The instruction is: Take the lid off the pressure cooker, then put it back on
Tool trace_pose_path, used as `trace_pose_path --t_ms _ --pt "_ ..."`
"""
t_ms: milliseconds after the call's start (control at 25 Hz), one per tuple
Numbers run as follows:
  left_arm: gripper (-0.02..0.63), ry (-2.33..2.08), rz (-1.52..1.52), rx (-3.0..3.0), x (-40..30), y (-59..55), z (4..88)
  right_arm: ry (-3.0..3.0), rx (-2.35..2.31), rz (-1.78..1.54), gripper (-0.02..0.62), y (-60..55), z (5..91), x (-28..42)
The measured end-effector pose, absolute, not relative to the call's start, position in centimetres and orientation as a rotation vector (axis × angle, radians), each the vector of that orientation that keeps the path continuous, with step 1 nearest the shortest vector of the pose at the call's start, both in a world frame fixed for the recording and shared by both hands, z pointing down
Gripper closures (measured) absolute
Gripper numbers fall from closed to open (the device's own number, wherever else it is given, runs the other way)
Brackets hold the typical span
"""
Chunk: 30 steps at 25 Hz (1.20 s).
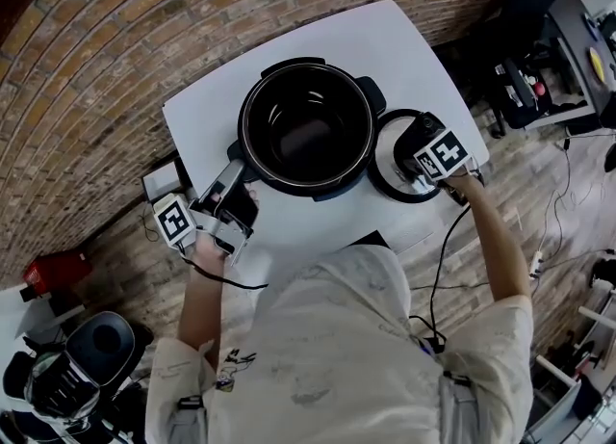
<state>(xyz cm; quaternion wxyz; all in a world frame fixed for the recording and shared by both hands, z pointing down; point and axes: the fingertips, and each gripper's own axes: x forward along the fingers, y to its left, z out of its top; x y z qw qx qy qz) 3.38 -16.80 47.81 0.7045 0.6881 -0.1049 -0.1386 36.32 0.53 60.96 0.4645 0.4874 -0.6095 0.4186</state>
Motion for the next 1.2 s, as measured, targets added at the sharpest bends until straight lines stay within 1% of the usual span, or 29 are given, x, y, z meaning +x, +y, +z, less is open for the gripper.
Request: trace_pose_path --t_ms 1200 --pt "0.543 -0.235 -0.321 1.527 3.27 -16.90 47.92 -1.473 1.175 1.045 0.299 0.55 61.34 36.21"
